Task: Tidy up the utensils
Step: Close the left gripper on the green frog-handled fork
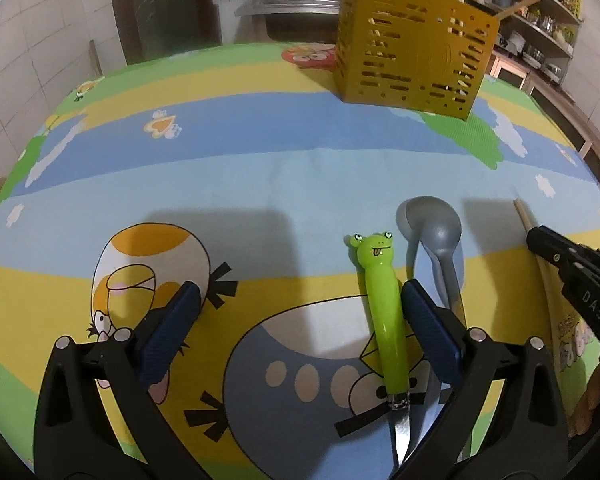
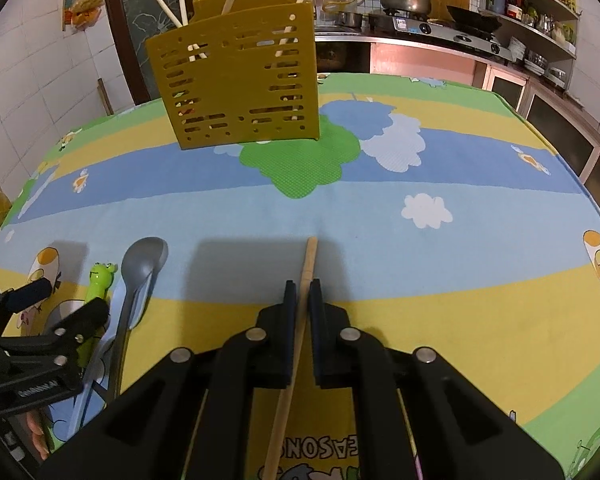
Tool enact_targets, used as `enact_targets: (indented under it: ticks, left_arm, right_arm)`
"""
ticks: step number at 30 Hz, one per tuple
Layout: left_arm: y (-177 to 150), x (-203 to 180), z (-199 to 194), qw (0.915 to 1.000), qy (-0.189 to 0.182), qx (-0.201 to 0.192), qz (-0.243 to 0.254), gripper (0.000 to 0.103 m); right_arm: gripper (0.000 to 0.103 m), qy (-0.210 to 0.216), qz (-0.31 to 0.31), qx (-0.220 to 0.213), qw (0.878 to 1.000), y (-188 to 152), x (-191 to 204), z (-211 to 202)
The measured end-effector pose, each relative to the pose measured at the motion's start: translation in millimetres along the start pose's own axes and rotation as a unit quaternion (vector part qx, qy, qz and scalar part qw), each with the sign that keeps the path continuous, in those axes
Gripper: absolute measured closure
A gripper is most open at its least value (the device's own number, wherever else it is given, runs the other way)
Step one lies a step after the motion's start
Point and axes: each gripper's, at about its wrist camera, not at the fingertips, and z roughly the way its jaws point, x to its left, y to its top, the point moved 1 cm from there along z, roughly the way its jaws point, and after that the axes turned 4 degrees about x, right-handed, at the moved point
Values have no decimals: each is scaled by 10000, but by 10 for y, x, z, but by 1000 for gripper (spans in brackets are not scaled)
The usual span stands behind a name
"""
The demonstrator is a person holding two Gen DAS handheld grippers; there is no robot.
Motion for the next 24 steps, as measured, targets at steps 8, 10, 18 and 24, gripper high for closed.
enact_targets:
  ticks: [8,10,18,24]
  left_arm:
    - [45,-130,-58,9994,-222,-102,240,53]
    - [61,-170,-60,9991,-228,-76,337,65]
    - [152,-191,-32,9987,-410,39,288,83]
    - [181,-160,-194,9984,-471,-246,209,86]
  right_arm:
    - [96,-8,145,179,9997,39,-15,23]
    - [96,-27,264,307,9992,75,-23,44]
    - [97,-105,477,408,9980,139,-23,79]
    - [97,143,519,-100,9985,91,-39,-125]
